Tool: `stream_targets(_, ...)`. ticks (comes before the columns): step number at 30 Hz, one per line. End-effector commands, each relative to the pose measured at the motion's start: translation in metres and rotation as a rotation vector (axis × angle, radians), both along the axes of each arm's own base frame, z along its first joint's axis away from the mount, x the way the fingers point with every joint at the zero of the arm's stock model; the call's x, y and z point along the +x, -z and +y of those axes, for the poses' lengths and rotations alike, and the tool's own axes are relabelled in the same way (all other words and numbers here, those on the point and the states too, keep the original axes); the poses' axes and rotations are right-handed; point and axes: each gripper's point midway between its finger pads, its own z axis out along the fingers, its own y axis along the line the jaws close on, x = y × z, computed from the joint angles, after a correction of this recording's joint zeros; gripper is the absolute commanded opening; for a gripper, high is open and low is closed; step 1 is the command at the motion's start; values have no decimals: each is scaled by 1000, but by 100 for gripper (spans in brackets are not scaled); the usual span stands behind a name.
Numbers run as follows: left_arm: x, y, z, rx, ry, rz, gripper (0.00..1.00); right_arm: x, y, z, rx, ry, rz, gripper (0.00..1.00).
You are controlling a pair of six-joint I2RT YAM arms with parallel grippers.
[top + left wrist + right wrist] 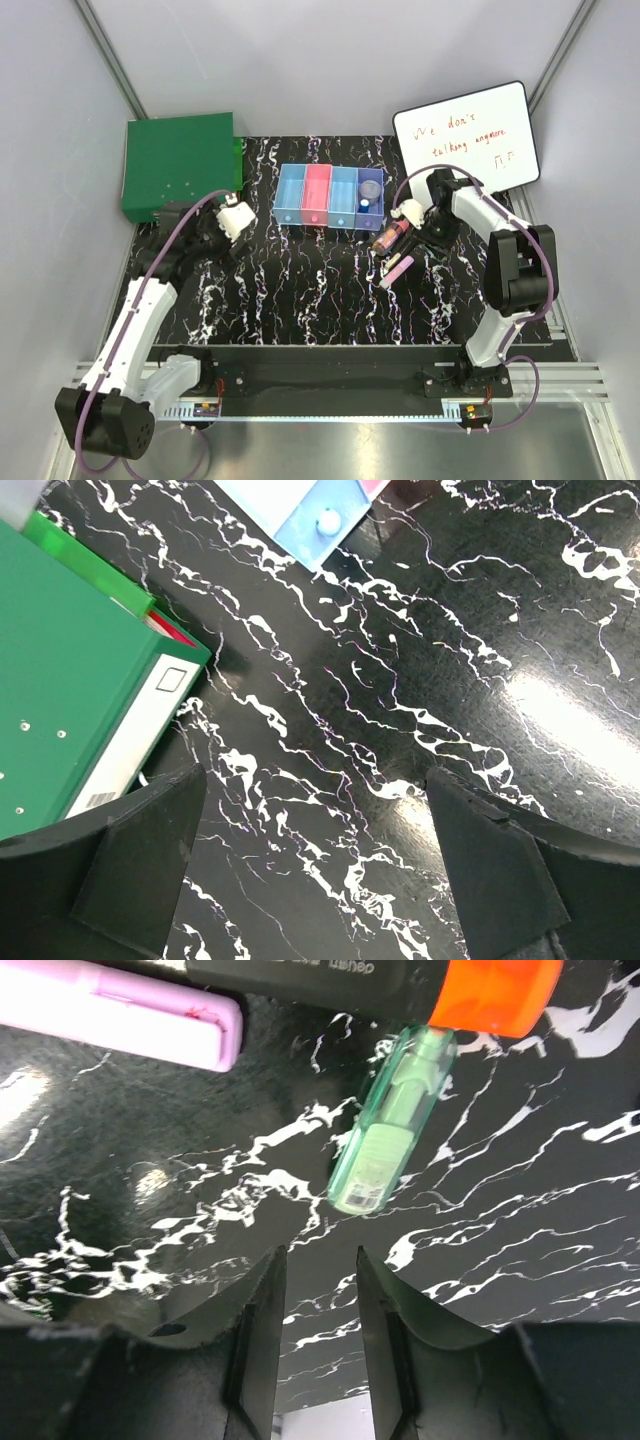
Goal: Sort the stationery into containers
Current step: Pick up the pen from the center of the board.
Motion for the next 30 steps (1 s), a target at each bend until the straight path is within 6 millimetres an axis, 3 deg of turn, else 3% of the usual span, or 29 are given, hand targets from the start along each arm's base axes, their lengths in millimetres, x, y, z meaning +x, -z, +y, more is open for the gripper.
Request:
stream_targets(1,14,-24,-2,1,-3,-69,98,23,-3,1,5,-44,-93,42)
stream_targets(7,18,-35,-5,-15,-7,-82,98,27,22,-3,-2,-41,-76,43)
stream_targets(15,24,-38,-7,-7,-3,-83,98,40,39,0,29,-8,-80,44)
stream_targets(20,28,-48,-9,-12,-1,-102,98,37,51,1,42,8,-53,43)
stream_targets(23,31,-55,-10,-14,2,-114,98,33,57,1,47,14,-35,31)
stream_targets(24,32,-56,-10,-15,0,-113,98,32,58,1,47,14,-33,22)
stream_targets(25,33,-56,-10,-16,0,-112,98,30,59,1,45,17,-31,5)
stream_targets(26,33,-59,-11,-17,4,-119,98,29,59,0,41,18,-32,0)
stream_targets(30,31,-64,-17,-32,28,-127,97,26,50,-3,41,19,-58,0)
